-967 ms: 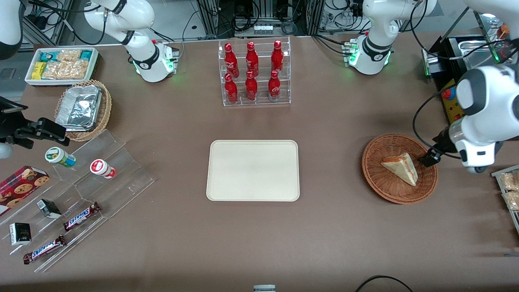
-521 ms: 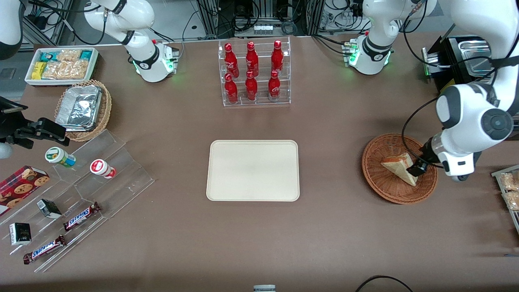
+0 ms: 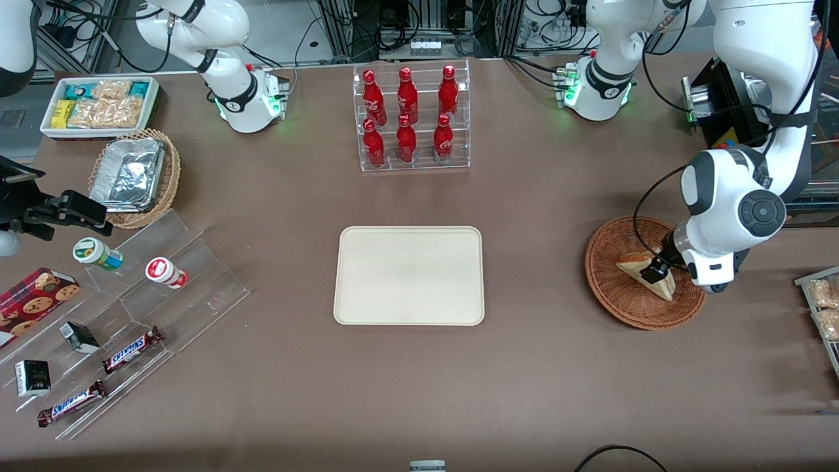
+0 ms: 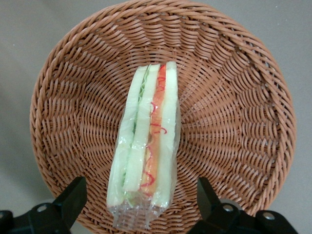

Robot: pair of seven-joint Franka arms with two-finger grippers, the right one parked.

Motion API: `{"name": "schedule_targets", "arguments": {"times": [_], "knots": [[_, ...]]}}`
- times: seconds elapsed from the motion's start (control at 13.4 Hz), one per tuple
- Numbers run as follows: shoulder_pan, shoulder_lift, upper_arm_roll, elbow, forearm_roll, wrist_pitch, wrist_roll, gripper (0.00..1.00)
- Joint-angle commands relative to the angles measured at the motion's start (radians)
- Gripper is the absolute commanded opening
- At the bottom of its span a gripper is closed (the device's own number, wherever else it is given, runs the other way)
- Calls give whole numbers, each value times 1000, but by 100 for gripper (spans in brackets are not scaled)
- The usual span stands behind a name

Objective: Place sandwich from basket to tray
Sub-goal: 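Move the left gripper down over the wrapped sandwich in the basket, then close the left gripper on the sandwich's wrapped end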

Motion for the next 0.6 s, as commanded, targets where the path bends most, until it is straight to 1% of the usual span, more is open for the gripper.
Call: {"name": "schedule_targets", "arguments": {"times": [0.0, 0.15, 0.3, 0.37, 0.45, 0.52], "knots": [[-8, -7, 5, -30, 31, 26, -24, 100], [-4, -1, 5, -60, 32, 84, -24, 100], [-2, 10, 5, -67, 32, 100, -24, 99], [-2, 8, 5, -65, 32, 100, -24, 87], [0, 8, 5, -63, 32, 100, -24, 69], [0, 10, 7, -62, 32, 100, -24, 46]]}}
